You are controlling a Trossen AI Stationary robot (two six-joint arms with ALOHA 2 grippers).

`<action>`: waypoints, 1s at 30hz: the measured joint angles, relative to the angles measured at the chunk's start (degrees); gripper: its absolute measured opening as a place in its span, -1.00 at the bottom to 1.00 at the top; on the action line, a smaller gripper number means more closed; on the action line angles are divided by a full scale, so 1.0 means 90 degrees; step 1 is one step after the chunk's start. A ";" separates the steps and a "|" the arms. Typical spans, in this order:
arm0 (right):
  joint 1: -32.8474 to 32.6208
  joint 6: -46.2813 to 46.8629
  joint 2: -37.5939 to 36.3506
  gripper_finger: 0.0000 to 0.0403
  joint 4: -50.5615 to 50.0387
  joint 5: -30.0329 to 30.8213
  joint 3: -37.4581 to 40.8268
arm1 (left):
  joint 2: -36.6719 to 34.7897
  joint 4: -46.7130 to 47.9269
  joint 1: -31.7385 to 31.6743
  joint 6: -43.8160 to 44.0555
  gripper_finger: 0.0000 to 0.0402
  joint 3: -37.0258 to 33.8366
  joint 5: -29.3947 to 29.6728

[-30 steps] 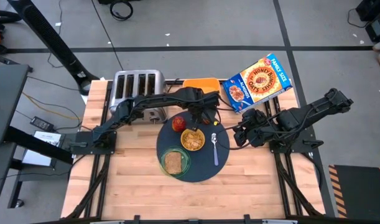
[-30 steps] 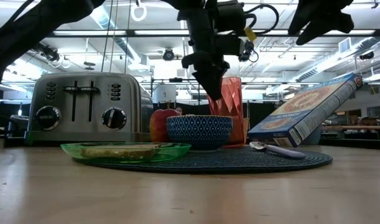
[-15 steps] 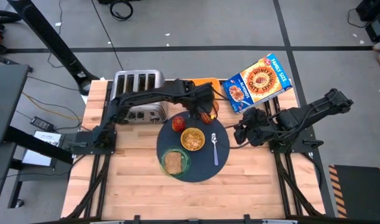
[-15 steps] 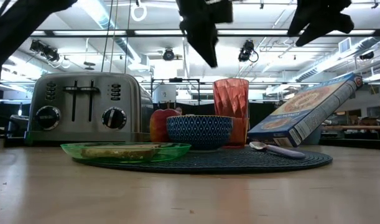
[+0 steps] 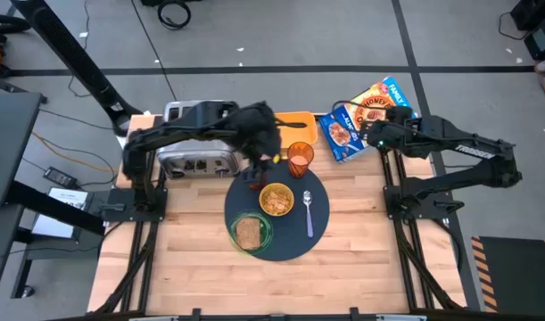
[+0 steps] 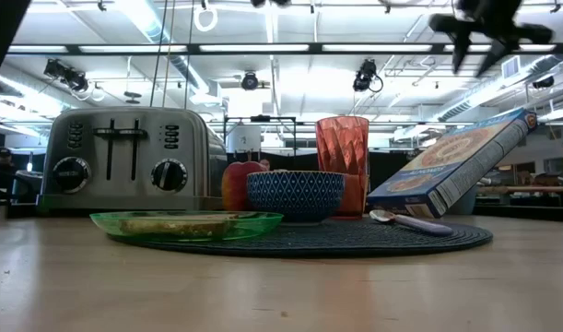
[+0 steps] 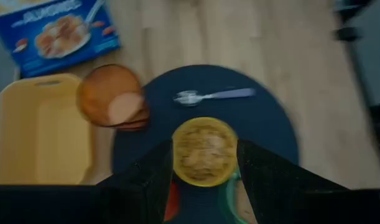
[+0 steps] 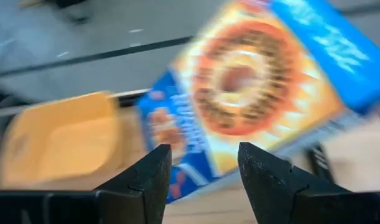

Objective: Arrange a breakfast setting
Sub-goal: Adjust the blue cereal box

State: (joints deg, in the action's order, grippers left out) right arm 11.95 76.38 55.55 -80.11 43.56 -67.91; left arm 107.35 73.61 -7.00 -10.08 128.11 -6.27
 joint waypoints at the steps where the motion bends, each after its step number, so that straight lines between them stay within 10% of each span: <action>1: 0.0222 0.0230 -0.0102 -0.03 -0.0102 -0.0023 0.0153 | -0.0102 0.0046 0.0078 0.0003 -0.08 0.0000 -0.0085; 18: 0.0581 0.2567 -0.2594 0.82 0.1917 0.0179 0.4122 | -0.0926 0.0168 0.0770 0.0194 -0.15 -0.0002 -0.0171; 30: 0.1527 0.3082 -0.2732 0.86 0.4096 0.1717 0.5920 | -0.0919 0.0645 0.0845 0.0723 -0.15 -0.0005 -0.0169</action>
State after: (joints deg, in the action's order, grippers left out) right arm 25.69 104.12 30.96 -43.24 59.01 -14.62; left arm 99.09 79.41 0.60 -3.58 128.07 -7.79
